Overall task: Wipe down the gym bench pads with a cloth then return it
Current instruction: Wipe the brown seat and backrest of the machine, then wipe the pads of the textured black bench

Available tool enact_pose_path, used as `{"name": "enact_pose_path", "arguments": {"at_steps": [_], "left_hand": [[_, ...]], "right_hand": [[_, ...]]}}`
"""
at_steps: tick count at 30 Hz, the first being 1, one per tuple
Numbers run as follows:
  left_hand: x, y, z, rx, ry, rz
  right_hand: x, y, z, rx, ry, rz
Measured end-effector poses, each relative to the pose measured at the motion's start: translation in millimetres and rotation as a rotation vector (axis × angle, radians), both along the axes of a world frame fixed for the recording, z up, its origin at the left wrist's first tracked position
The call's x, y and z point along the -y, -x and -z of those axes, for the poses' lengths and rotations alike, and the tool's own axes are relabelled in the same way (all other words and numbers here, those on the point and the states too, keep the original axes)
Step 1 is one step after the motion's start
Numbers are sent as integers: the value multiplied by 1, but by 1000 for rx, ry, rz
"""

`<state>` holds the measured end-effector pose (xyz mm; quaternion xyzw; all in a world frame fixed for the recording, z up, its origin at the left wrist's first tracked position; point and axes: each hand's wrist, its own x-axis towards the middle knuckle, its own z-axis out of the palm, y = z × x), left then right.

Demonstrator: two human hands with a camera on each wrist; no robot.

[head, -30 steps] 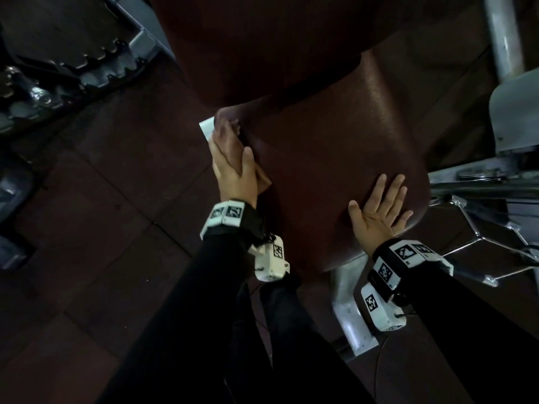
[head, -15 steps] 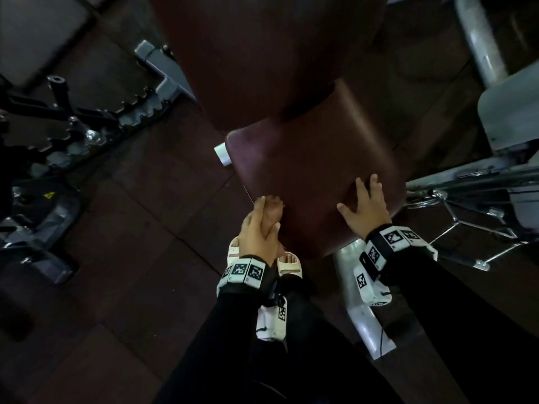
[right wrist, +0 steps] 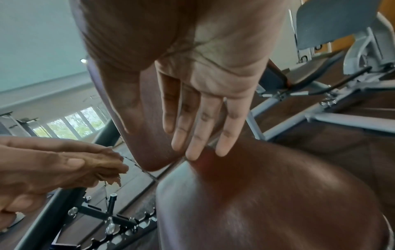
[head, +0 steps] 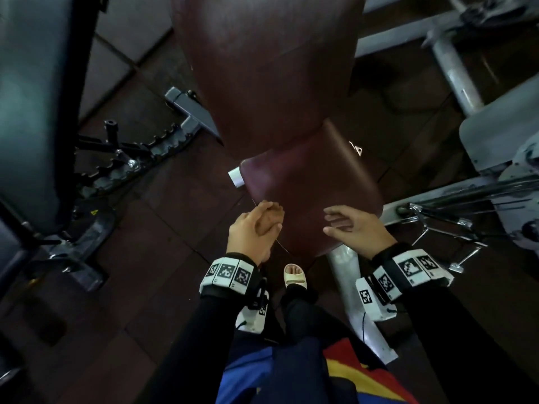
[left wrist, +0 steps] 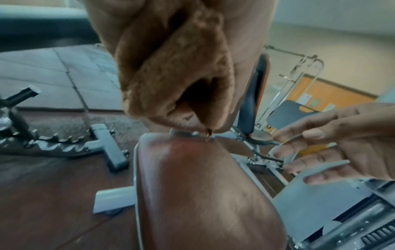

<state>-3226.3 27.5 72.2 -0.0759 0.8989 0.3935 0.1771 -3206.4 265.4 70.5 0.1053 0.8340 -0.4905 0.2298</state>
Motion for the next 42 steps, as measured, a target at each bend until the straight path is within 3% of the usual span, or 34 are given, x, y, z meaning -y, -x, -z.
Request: {"name": "enact_pose_path", "arguments": {"at_steps": [9, 23, 33, 42], "left_hand": [[2, 2, -46, -53, -22, 77], [-6, 4, -93, -72, -45, 89], [-15, 7, -108, -98, -120, 22], [23, 6, -106, -104, -89, -108]], "right_hand": [[5, -1, -57, -104, -7, -13], [-2, -4, -106, -191, -16, -40], [-11, 3, -121, -186, -38, -85], [21, 37, -109, -158, 28, -175]]}}
